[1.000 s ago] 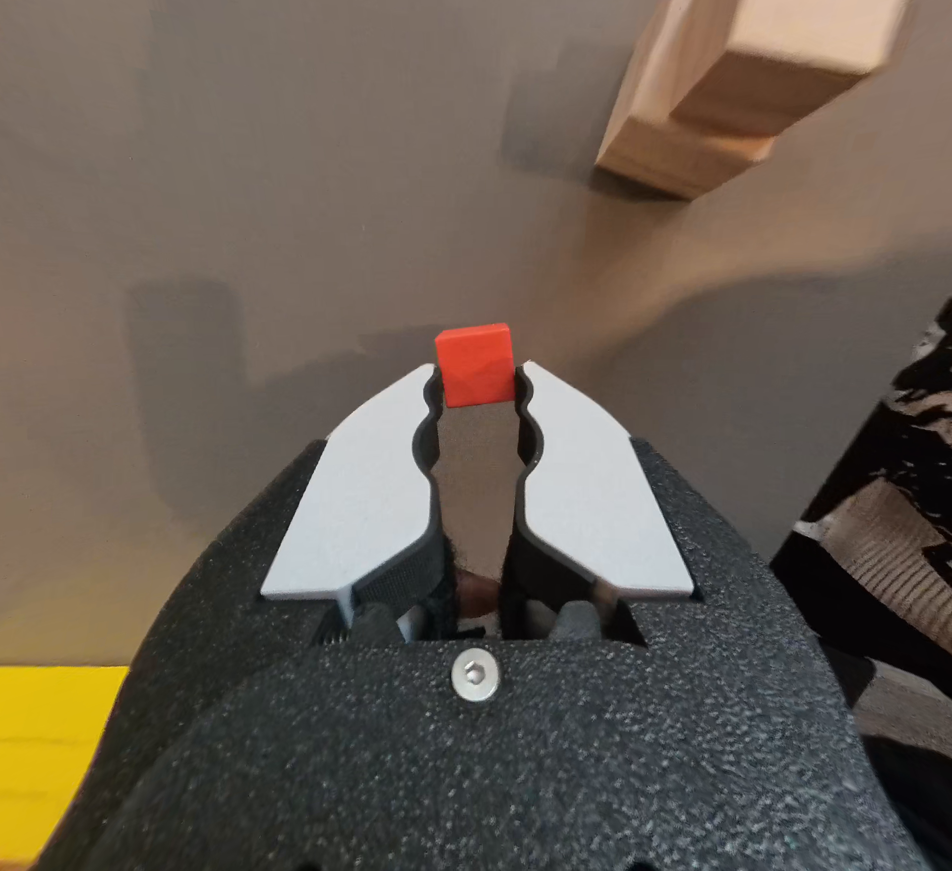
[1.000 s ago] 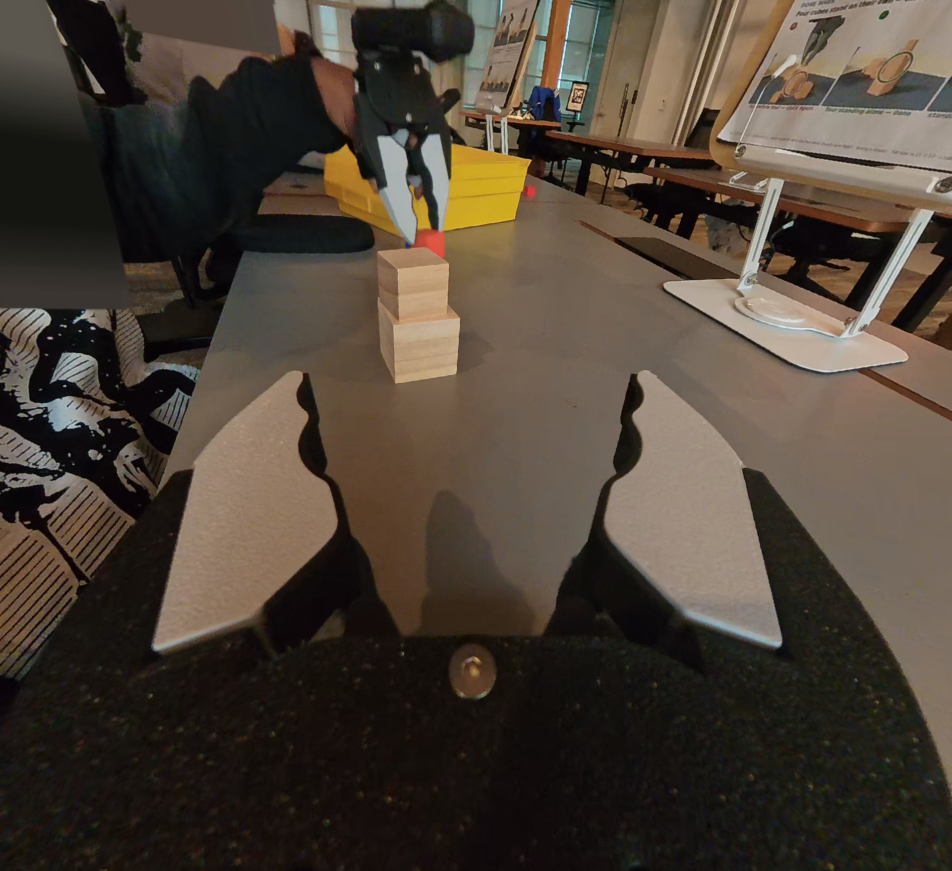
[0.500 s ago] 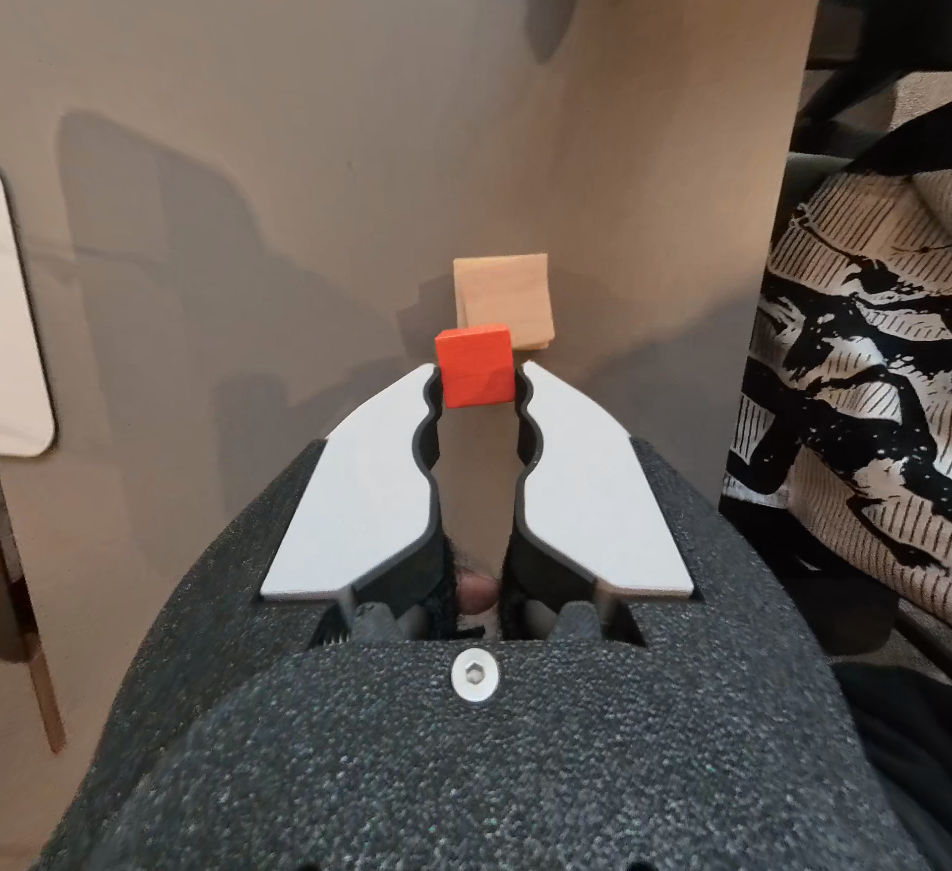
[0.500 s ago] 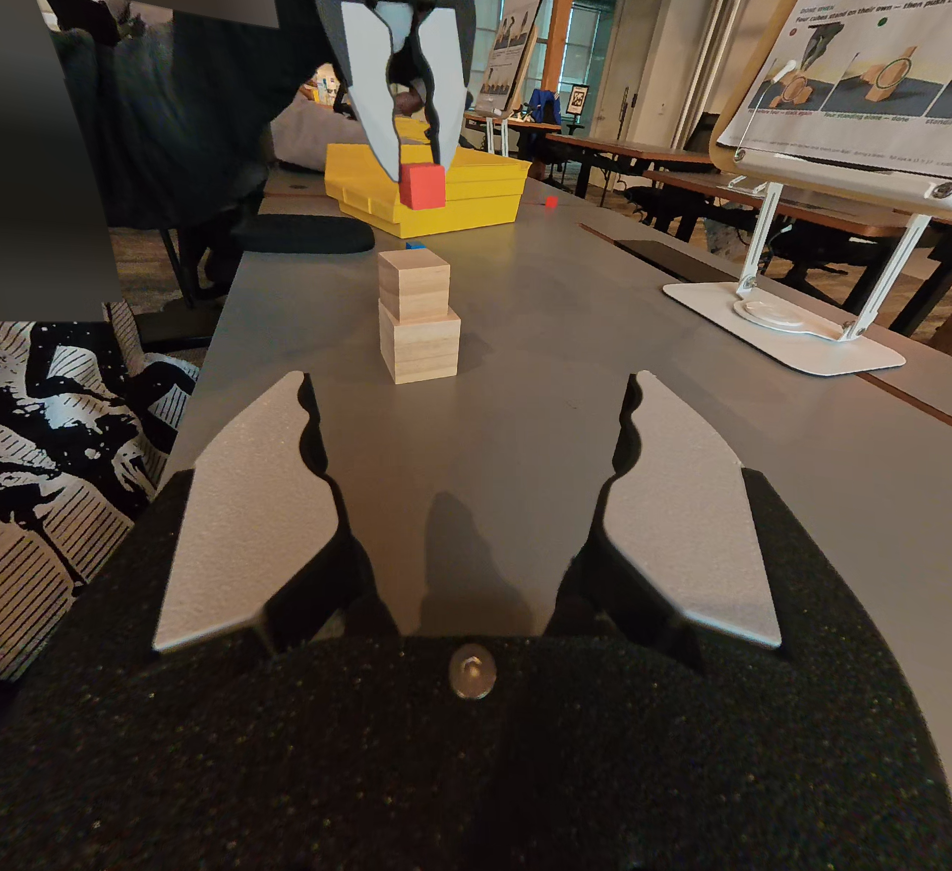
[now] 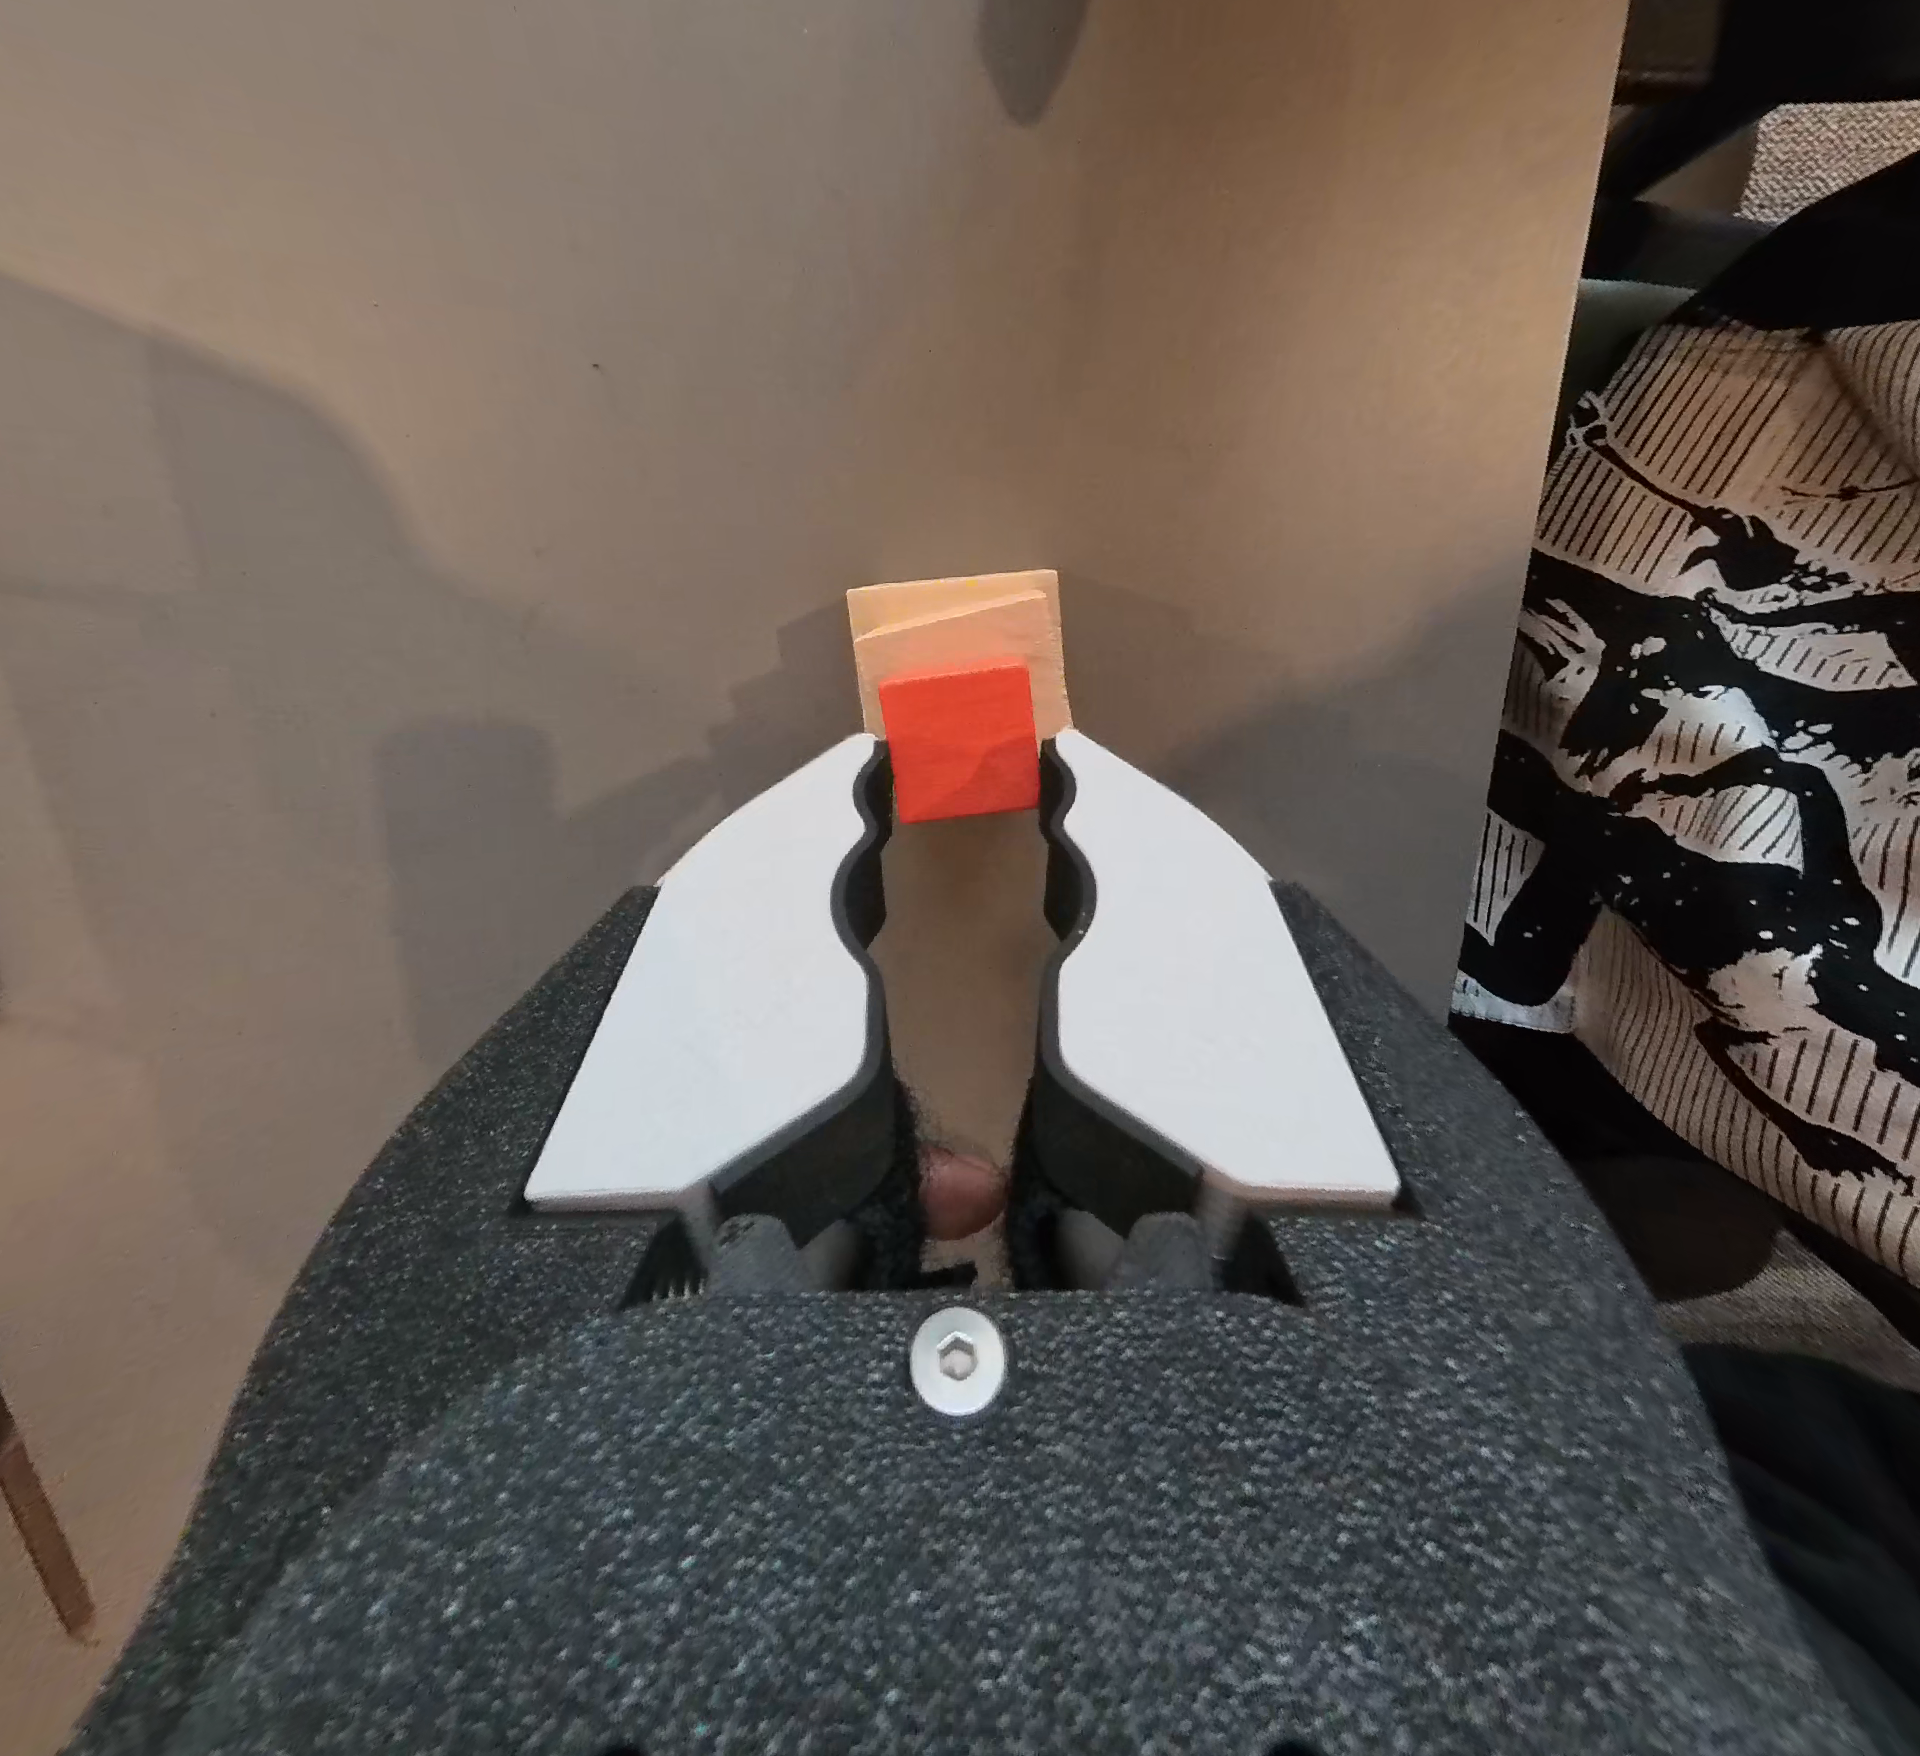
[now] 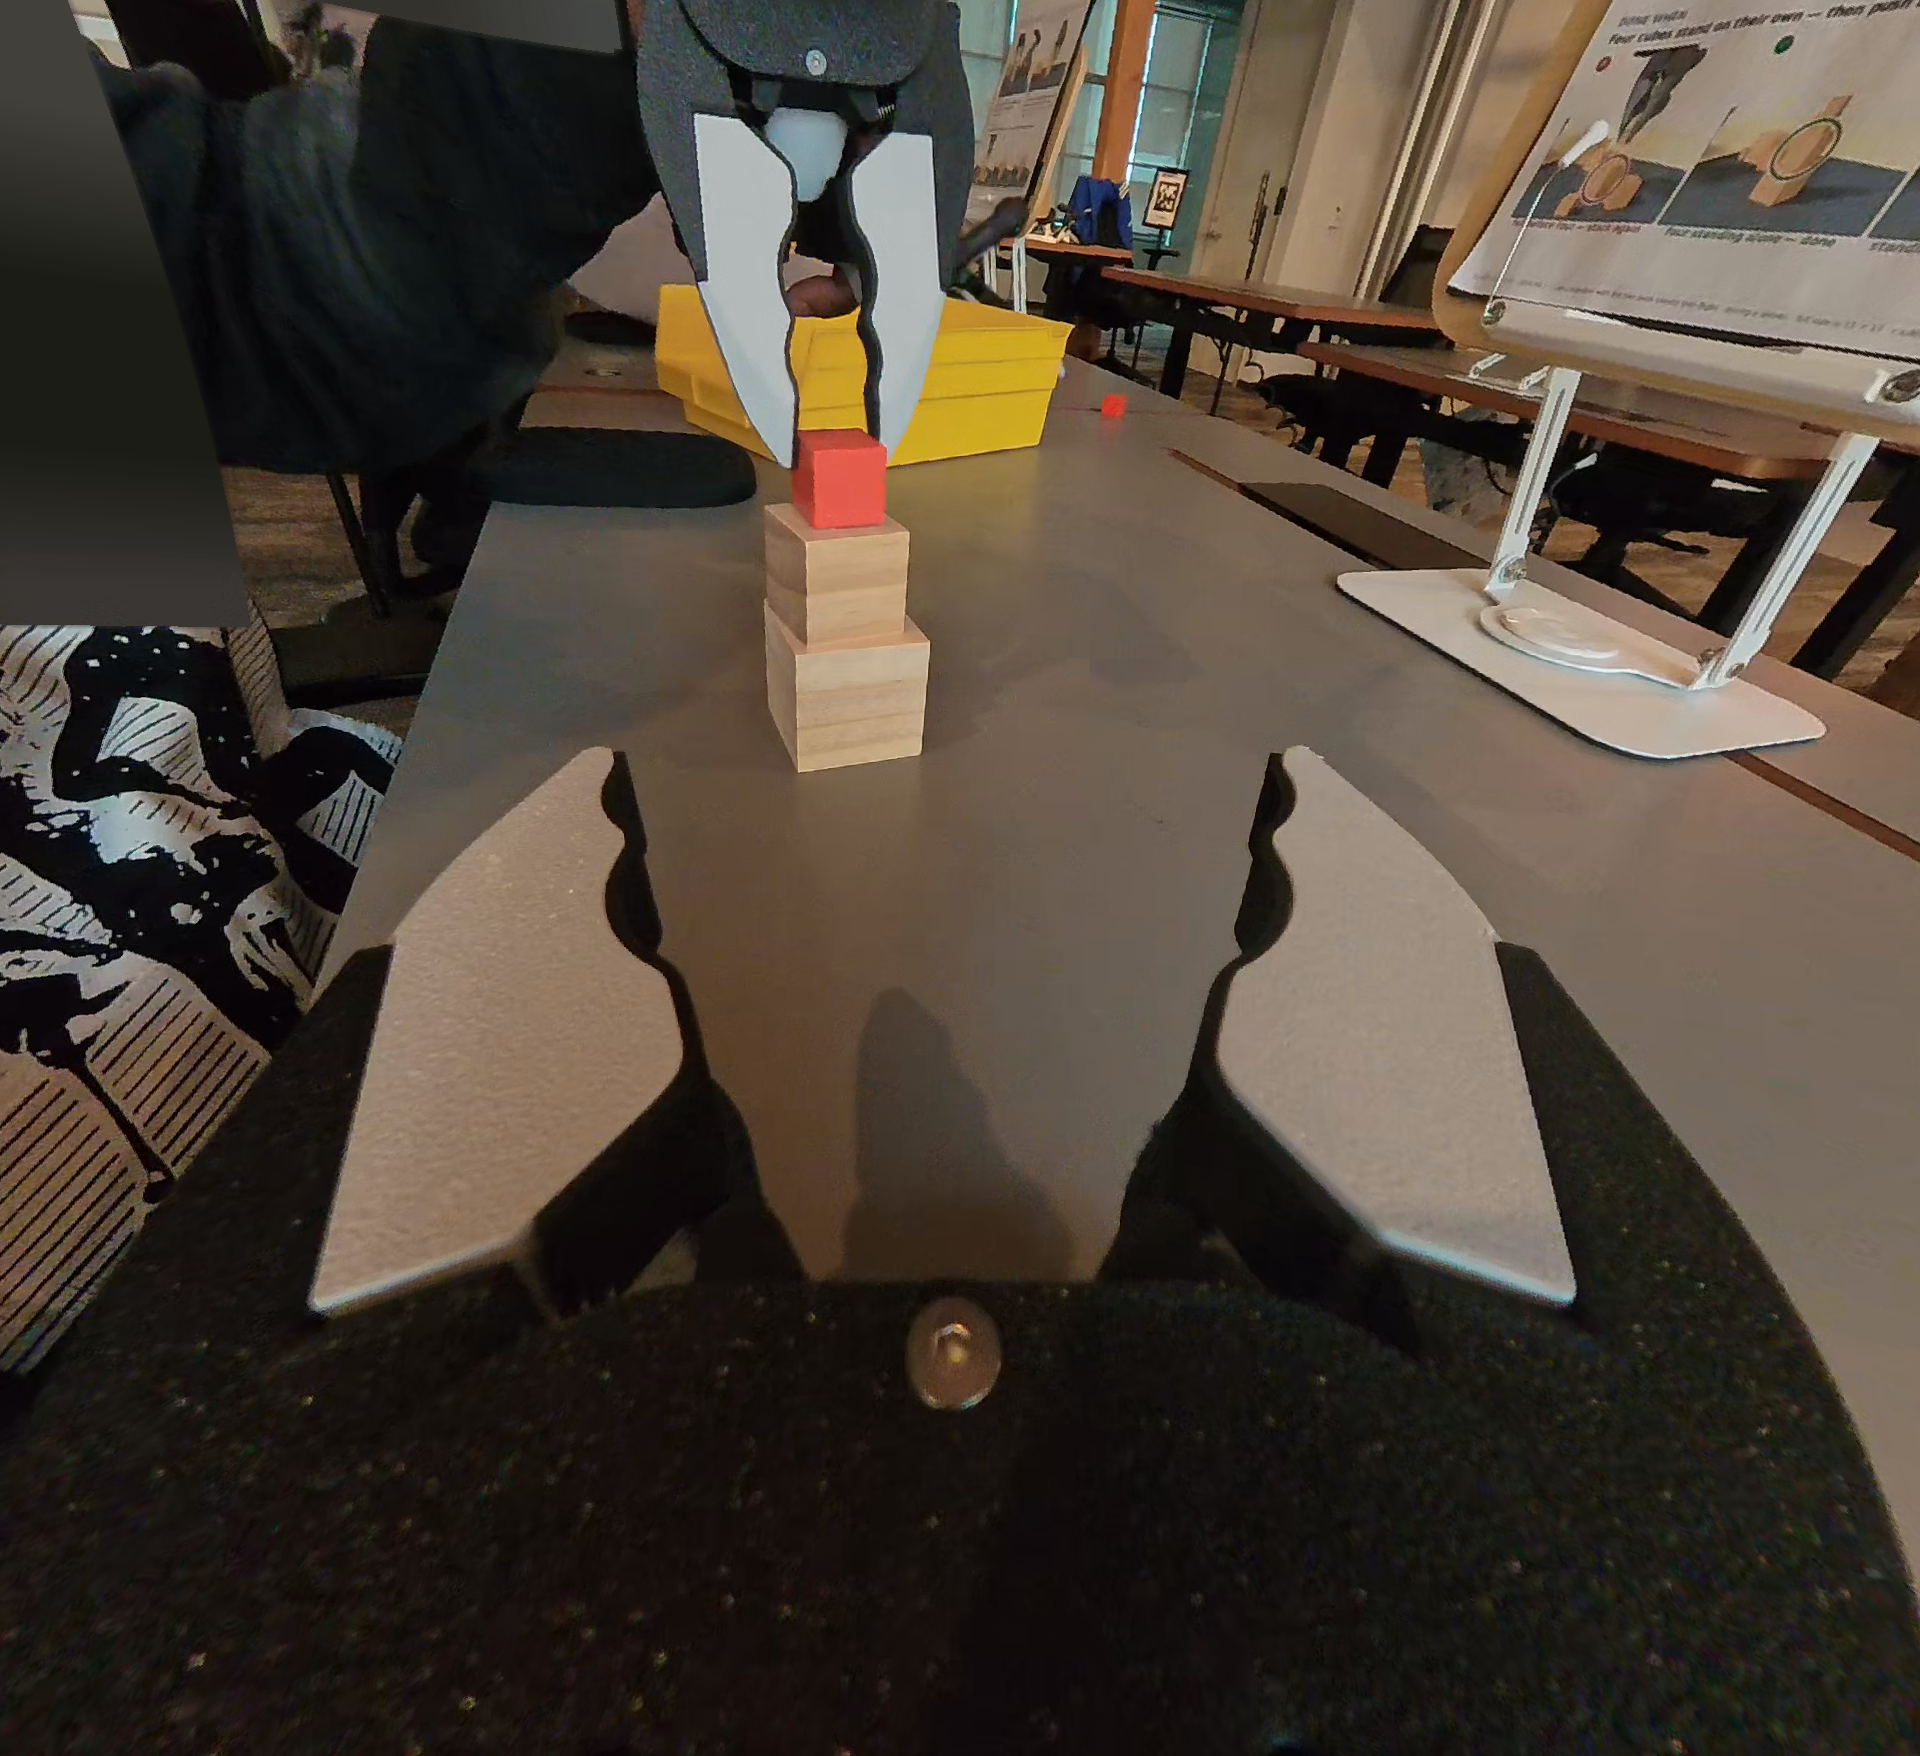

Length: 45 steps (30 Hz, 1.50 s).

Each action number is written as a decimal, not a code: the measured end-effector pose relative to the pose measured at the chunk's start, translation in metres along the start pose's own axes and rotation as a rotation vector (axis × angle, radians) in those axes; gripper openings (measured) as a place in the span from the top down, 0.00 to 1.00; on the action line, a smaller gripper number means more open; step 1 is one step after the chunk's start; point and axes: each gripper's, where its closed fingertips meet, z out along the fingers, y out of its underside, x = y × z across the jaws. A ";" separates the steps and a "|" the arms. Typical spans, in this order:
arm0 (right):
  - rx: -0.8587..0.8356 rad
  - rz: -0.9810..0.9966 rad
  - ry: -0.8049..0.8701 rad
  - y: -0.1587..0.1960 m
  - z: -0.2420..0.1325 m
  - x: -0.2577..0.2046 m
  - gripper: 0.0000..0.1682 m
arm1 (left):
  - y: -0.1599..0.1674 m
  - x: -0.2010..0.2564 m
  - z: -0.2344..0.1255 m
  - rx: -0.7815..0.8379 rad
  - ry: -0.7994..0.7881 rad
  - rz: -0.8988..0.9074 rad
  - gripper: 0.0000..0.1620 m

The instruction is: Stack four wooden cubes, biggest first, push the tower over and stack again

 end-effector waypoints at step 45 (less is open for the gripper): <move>-0.011 0.000 0.005 0.001 0.001 0.000 0.35 | 0.277 -0.049 0.004 -0.436 -0.175 -0.285 0.69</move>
